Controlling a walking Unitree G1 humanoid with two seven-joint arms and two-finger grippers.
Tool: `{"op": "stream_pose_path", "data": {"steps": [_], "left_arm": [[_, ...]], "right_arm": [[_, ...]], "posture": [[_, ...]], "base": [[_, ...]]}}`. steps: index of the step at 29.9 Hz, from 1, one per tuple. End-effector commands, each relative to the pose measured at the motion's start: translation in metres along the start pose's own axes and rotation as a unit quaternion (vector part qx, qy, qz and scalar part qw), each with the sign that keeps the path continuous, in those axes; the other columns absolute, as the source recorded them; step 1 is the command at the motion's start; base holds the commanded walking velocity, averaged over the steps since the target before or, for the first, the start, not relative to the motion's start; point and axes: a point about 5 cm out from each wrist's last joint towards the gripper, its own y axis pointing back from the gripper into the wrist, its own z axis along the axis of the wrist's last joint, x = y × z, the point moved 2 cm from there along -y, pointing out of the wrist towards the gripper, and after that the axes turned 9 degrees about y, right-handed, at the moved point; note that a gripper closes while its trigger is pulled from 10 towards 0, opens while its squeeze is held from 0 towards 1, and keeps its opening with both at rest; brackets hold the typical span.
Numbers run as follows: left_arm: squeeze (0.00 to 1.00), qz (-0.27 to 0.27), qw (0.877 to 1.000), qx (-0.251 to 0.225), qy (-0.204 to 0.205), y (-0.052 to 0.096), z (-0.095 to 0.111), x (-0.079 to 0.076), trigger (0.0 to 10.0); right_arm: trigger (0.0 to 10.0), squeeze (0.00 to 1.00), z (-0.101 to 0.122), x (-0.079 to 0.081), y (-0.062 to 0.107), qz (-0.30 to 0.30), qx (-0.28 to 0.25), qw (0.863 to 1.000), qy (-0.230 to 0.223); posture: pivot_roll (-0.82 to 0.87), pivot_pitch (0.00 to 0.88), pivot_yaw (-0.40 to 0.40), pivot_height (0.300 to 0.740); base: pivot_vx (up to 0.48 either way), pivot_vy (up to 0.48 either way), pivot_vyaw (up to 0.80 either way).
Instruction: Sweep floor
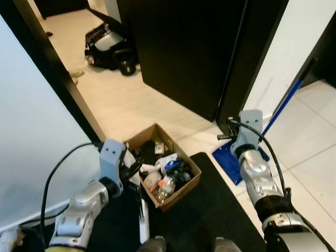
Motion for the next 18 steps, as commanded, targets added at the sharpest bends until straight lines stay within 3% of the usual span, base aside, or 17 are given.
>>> {"op": "stream_pose_path", "data": {"steps": [1,2,3,5,6,7,9,14,18], "left_arm": [[0.00,-0.007,0.999,-0.041,-0.009,-0.005,0.014,-0.008,10.0],[0.00,0.034,0.998,-0.050,-0.001,-0.008,0.015,0.000,10.0],[0.00,0.034,0.998,-0.050,-0.001,-0.008,0.015,0.000,10.0],[0.00,0.110,0.991,-0.064,0.041,-0.014,0.015,0.015,10.0],[0.00,0.110,0.991,-0.064,0.041,-0.014,0.015,0.015,10.0],[0.00,0.141,0.984,-0.078,0.077,-0.016,0.017,0.017,10.0],[0.00,0.148,0.981,-0.091,0.091,-0.017,0.019,0.014,10.0],[0.00,0.156,0.980,-0.087,0.091,-0.016,0.015,0.009,10.0],[0.00,0.170,0.982,-0.069,0.055,-0.006,0.011,0.013,10.0]], "right_arm": [[10.0,0.00,0.002,0.000,0.000,0.000,-0.001,1.000,-0.005],[10.0,0.00,0.002,0.001,0.000,0.001,-0.002,1.000,-0.006],[10.0,0.00,0.002,0.001,0.000,0.001,-0.002,1.000,-0.006],[10.0,0.00,0.002,0.001,0.001,0.001,-0.002,1.000,-0.008],[10.0,0.00,0.002,0.001,0.001,0.001,-0.002,1.000,-0.008],[10.0,0.00,0.003,0.002,0.001,0.002,-0.006,1.000,-0.010],[10.0,0.00,0.004,0.002,0.001,0.004,-0.009,1.000,-0.011],[10.0,0.00,0.004,0.001,0.001,0.007,-0.010,1.000,-0.010],[10.0,0.00,0.004,0.000,0.001,0.010,-0.010,1.000,-0.008]], "posture": [[0.01,0.040,0.036,0.740],[0.00,0.038,0.037,0.740],[0.00,0.038,0.037,0.740],[0.00,0.036,0.036,0.740],[0.00,0.036,0.036,0.740],[0.00,0.033,0.035,0.740],[0.00,0.032,0.034,0.740],[0.00,0.030,0.031,0.740],[0.00,0.027,0.030,0.740]], "base": [[0.000,0.000,0.00],[0.000,0.000,0.00],[0.000,0.000,0.00],[0.000,0.000,0.00],[0.000,0.000,0.00],[0.000,0.000,0.00],[0.000,0.000,0.00],[0.000,0.000,0.00],[0.000,0.000,0.00]]}}
